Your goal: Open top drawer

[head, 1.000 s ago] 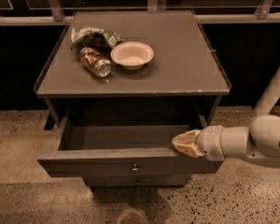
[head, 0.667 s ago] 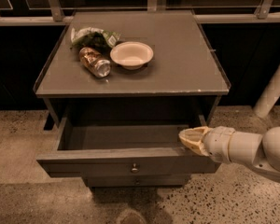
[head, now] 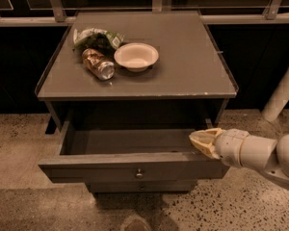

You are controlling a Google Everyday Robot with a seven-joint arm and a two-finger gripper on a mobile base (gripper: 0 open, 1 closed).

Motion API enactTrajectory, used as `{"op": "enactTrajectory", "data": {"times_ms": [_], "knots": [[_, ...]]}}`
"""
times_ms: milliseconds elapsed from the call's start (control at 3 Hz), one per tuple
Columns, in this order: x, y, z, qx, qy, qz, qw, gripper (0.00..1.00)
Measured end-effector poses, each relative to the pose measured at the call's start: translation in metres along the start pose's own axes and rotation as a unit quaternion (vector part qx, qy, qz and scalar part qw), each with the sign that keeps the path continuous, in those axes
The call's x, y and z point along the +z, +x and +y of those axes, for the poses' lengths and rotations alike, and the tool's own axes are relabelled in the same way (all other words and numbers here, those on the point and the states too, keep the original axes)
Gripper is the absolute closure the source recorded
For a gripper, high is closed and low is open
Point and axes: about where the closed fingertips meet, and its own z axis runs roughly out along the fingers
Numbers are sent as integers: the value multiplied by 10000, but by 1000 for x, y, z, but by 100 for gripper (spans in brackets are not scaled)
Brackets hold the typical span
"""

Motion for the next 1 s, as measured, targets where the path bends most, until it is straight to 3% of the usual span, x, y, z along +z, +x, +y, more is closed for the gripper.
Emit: {"op": "enactTrajectory", "data": {"times_ms": [333,667,1000], "knots": [[0,0,0,0,0,0,10000,13],[0,0,0,0,0,0,10000,0],[0,0,0,0,0,0,10000,0]]}}
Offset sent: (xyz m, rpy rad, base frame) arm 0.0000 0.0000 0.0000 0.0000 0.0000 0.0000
